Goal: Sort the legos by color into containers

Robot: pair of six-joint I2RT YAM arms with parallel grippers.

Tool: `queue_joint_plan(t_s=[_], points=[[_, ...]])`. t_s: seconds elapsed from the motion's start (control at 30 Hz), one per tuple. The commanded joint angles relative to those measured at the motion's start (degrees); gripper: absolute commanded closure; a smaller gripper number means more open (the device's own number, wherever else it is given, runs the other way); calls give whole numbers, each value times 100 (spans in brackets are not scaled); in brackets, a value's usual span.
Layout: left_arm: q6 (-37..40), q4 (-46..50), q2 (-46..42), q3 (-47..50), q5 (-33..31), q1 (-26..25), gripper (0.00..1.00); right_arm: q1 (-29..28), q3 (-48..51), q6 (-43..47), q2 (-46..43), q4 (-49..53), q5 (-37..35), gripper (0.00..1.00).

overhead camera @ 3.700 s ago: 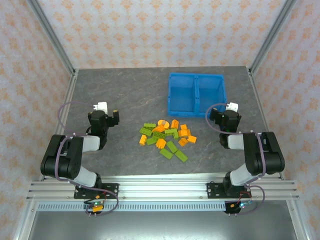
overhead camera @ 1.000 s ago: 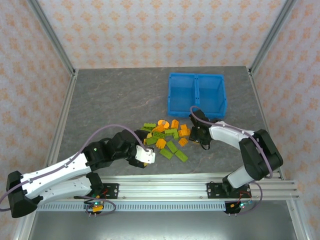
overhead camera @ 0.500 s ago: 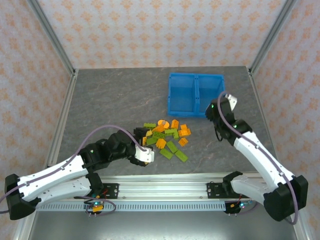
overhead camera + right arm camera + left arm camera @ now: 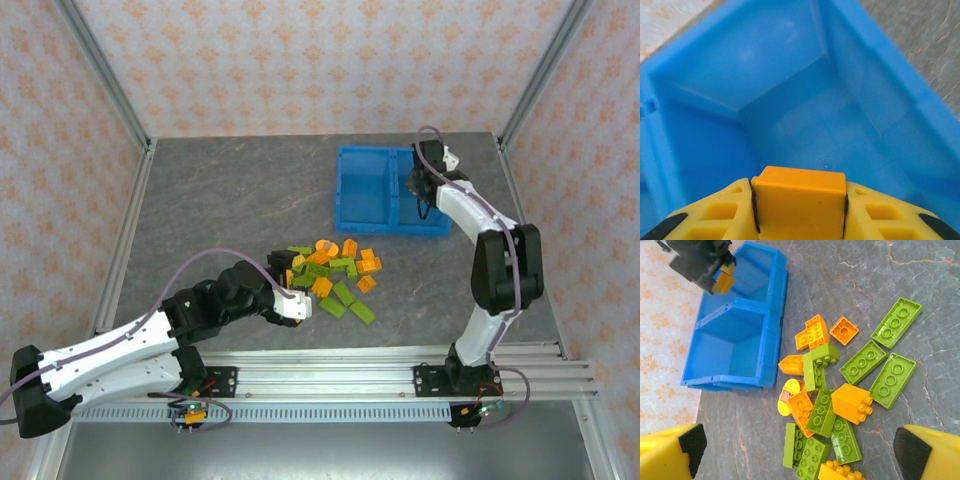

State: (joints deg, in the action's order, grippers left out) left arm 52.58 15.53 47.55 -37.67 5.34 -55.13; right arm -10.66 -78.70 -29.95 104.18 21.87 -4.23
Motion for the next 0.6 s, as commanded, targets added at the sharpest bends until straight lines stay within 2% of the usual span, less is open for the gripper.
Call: queue_joint_plan(t_s=[0.0,0.17,0.23,0.4,0.5,0.57], points=[[-28,-222,-35,51,-183,-38,1,64,-368,-293,356,183,76,58],[-10,-177,-35,34,-156,-33,1,64,-277,-464,305,145,223,41],[7,-126,-44,15,-165,-33,1,64,-221,-491,154,149,290,38],[54,-50,-52,-3,-192,-33,1,64,117,-370,-634,178,181,37],[81,16,-27,-12,-183,-33,1,11,516,-254,-1361,200,511,37],[137,163,6,-43,-142,-32,1,-244,1004,19,-2017,211,809,37]])
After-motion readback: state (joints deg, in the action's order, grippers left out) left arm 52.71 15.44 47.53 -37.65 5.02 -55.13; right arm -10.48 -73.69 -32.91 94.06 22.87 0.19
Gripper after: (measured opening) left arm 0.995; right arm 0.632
